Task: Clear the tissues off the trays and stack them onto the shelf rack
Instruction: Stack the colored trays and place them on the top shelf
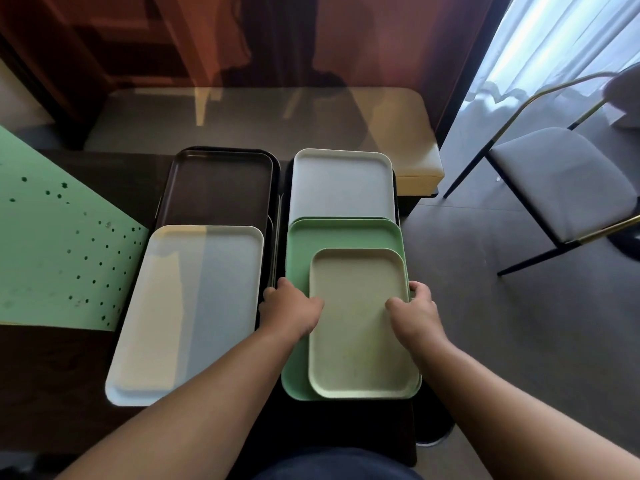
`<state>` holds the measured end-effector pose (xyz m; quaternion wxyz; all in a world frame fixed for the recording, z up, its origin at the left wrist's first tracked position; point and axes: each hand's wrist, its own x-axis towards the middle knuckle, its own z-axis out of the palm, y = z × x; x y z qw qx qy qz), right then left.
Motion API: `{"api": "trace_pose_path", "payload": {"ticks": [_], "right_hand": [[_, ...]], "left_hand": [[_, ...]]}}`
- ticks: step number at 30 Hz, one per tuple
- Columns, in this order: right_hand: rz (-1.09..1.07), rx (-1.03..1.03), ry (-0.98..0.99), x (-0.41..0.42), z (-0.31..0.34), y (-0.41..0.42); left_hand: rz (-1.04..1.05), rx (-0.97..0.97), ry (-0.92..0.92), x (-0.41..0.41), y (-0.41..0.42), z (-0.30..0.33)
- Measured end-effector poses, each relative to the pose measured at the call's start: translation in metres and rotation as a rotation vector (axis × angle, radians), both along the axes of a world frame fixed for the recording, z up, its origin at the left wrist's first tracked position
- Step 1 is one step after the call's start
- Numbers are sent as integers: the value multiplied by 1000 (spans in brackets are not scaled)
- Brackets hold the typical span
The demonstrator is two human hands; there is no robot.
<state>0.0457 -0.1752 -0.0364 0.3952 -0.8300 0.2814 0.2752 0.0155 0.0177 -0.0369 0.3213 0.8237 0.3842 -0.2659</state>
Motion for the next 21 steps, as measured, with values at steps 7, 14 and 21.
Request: {"api": "trace_pose_path", "payload": {"ticks": [7, 14, 21], "right_hand": [[-161, 133, -125, 7, 16, -3], [-118, 163, -179, 96, 31, 22], [-69, 129, -147, 148, 7, 39]], "left_hand": [[99, 48, -146, 13, 7, 25], [205, -20, -262, 91, 35, 31], [160, -36, -268, 137, 55, 10]]}}
